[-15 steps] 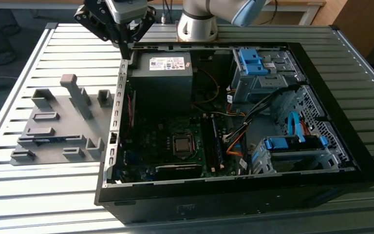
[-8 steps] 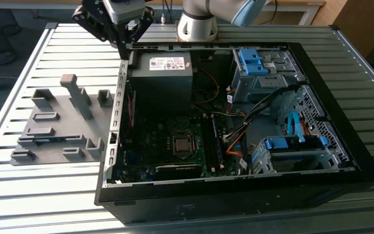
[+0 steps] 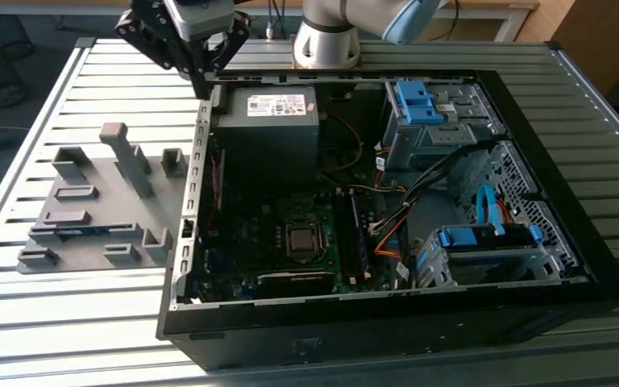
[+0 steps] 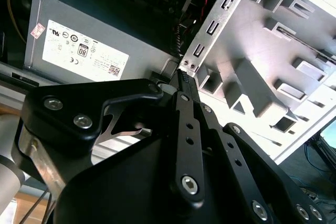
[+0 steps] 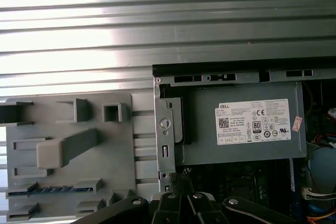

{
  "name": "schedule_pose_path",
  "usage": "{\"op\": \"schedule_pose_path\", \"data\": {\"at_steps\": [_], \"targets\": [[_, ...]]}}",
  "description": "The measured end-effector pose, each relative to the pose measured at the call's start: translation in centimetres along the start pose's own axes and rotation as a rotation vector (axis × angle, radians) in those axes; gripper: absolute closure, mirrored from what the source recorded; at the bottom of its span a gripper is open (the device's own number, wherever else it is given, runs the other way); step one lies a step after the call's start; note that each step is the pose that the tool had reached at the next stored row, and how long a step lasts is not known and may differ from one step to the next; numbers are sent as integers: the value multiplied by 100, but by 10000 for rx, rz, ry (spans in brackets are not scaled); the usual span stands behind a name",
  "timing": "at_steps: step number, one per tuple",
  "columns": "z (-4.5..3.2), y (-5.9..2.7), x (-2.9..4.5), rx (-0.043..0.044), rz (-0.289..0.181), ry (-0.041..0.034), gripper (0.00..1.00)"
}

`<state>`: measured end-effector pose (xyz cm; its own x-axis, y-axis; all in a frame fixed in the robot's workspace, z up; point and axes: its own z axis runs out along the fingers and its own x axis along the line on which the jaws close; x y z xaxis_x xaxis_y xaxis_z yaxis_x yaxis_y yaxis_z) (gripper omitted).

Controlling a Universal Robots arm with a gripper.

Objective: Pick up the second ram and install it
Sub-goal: 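Reach for the second ram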

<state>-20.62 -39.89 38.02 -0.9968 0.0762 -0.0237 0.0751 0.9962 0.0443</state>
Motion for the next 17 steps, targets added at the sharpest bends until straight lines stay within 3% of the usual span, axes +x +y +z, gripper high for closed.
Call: {"op": "schedule_pose_path", "data": {"at_steps": [17], "targets": [[9, -8, 100, 0, 0, 1, 89]]}}
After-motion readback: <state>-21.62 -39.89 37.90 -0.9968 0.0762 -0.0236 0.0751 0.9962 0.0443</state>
